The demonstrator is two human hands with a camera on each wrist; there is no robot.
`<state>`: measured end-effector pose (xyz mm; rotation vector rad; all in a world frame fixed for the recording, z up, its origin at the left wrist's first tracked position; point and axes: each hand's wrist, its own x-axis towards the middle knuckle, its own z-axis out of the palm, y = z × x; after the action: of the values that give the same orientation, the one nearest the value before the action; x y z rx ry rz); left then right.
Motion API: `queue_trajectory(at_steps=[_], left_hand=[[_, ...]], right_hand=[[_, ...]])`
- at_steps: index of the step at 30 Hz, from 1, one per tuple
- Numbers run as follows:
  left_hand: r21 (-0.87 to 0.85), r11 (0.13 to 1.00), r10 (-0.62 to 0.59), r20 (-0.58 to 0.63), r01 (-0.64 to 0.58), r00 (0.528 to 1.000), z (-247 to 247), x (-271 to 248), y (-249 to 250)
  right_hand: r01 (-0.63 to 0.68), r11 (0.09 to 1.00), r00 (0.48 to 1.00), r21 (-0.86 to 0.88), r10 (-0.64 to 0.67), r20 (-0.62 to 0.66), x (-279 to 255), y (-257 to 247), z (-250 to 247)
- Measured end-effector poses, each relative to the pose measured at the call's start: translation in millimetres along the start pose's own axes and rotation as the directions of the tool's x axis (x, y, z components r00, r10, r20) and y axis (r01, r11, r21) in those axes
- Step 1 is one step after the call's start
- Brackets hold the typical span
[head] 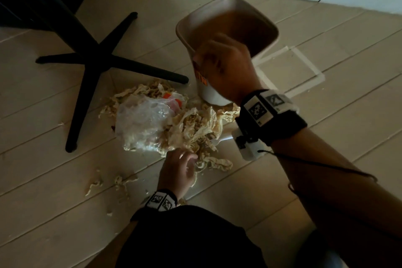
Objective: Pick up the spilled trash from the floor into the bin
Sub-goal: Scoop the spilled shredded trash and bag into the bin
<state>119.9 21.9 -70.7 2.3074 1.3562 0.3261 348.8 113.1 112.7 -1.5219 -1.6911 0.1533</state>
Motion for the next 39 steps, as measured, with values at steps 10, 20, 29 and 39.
queue_trajectory(at_steps=[10, 20, 29, 39], left_hand=[[0.296, 0.954, -0.112, 0.240, 0.037, 0.964, -5.7, 61.5, 14.6], [0.426, 0.902, -0.150, 0.464, -0.072, 0.873, 5.0, 63.1, 9.0], [0.250, 0.966, -0.037, 0.374, -0.062, 0.927, -3.2, 48.1, -1.9], [-0.226, 0.966, -0.060, 0.289, 0.129, 0.955, -14.1, 46.5, 2.3]], right_hand=[[-0.224, 0.939, 0.815, -0.262, 0.328, 0.479, -112.9, 66.4, 69.1], [-0.062, 0.830, 0.444, -0.555, 0.521, 0.729, -141.6, 111.9, 109.8], [-0.129, 0.876, 0.653, -0.465, 0.428, 0.625, -179.5, 94.3, 113.5], [-0.411, 0.906, 0.723, -0.103, 0.393, 0.568, -179.3, 55.4, 104.9]])
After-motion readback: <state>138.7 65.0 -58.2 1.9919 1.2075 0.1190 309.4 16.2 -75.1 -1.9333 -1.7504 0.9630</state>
